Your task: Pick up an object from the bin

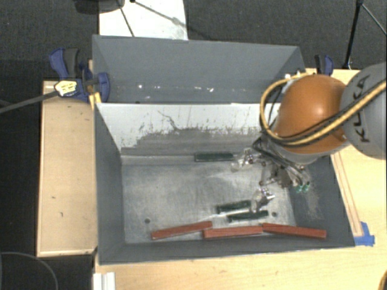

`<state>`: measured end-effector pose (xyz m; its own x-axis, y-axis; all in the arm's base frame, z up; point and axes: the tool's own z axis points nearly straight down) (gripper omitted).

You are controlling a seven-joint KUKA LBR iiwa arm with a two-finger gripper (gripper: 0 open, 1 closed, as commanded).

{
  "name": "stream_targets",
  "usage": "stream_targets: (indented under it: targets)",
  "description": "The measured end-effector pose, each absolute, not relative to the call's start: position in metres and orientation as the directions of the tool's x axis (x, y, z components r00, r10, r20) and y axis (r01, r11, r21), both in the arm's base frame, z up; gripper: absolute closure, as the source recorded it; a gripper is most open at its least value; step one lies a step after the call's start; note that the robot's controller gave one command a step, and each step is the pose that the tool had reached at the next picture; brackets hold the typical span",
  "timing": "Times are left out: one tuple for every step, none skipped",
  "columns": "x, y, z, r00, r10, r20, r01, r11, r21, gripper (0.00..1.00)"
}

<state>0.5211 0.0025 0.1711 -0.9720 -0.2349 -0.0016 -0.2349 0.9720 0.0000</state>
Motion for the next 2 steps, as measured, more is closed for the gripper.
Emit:
stream_targets:
  targets:
    - [0.521, 0.002, 0.171, -0.972, -0.235, -0.002, -0.235, 0.972, 0.000, 0.00]
    - [0.524, -0.026, 0.081, -0.972, -0.233, 0.002, -0.233, 0.972, 0.001, 1.00]
